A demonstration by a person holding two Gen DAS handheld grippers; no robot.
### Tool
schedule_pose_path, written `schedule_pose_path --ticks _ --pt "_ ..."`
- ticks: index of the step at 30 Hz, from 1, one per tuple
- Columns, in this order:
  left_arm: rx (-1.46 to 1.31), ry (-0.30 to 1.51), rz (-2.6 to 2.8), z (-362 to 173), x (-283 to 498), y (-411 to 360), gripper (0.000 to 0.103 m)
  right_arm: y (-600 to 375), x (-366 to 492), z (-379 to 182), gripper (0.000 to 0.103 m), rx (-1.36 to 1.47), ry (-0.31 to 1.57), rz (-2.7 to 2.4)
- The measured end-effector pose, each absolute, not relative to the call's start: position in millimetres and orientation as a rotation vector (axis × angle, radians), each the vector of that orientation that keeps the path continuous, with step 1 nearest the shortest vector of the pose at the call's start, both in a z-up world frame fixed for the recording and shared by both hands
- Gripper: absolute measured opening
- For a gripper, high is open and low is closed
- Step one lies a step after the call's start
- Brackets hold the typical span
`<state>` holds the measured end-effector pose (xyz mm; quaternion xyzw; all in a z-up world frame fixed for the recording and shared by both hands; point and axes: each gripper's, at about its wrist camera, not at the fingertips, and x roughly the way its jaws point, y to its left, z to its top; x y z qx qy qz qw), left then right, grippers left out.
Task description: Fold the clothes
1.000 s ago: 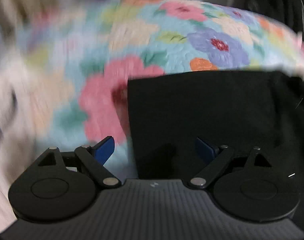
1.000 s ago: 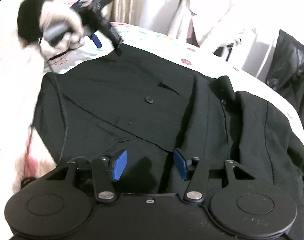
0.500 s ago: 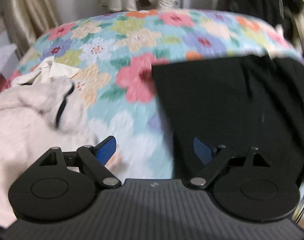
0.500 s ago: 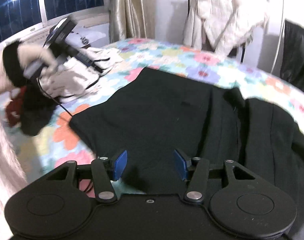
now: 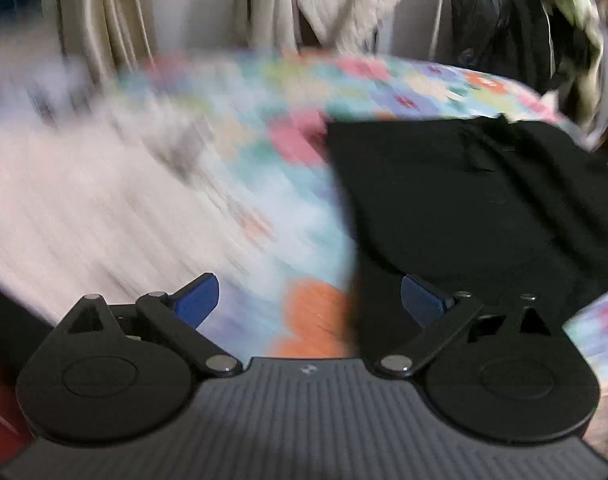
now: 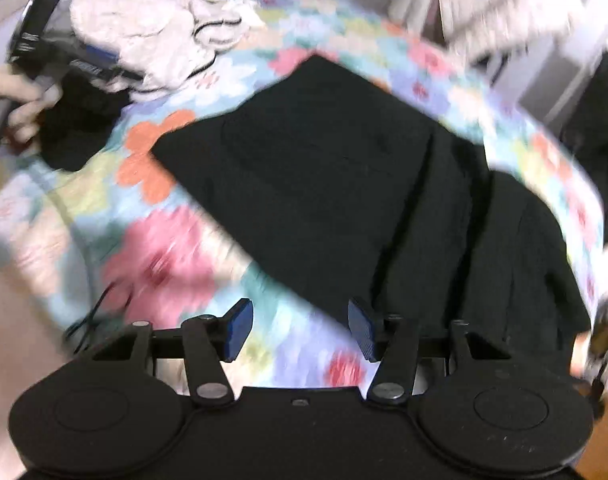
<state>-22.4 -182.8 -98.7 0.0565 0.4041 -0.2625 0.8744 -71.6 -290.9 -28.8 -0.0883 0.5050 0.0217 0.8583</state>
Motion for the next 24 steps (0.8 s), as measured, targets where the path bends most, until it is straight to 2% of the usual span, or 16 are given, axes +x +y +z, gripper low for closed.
schedule_pose_path --ticks 5,8,11,15,16,17,18,20,22,24 --pt "-0.063 1.084 -0.528 -160.0 -9.9 -202.5 0.099 -254.7 -19.2 -100.0 0.056 -0.207 0.849 0.108" --pt "-0.065 1.125 -0.494 -180.7 -10.8 -217.5 0.099 -223.8 -12.5 -127.6 0.057 -0.249 0.773 0.165" --pt "-0.138 1.141 -0.459 -192.8 -7.9 -225.7 0.099 -193.1 -17.0 -140.0 0.058 -0.407 0.703 0.207" --pt "-0.142 1.116 -0.431 -199.0 -9.5 -248.2 0.094 -174.0 -21.9 -157.4 0.074 -0.602 0.685 0.238" --pt "-0.108 1.091 -0.420 -197.1 -10.3 -254.7 0.090 -171.0 -24.9 -165.1 0.077 -0.668 0.674 0.255" --pt "-0.089 1.064 -0.414 -196.4 -11.0 -260.1 0.082 -168.9 -26.4 -173.4 0.079 -0.734 0.665 0.227" --pt "-0.096 1.049 -0.410 -196.1 -10.4 -262.7 0.065 -166.2 -27.4 -183.4 0.080 -0.803 0.647 0.189" --pt "-0.133 1.044 -0.424 -195.9 -4.4 -267.2 0.047 -164.6 -29.5 -203.2 0.082 -0.945 0.605 0.161" --pt "-0.179 1.058 -0.451 -194.3 2.6 -271.2 0.039 -170.5 -22.1 -208.3 0.083 -0.939 0.606 0.157" --pt "-0.215 1.065 -0.473 -191.4 7.6 -274.2 0.027 -180.9 -8.5 -204.6 0.088 -0.844 0.623 0.151"
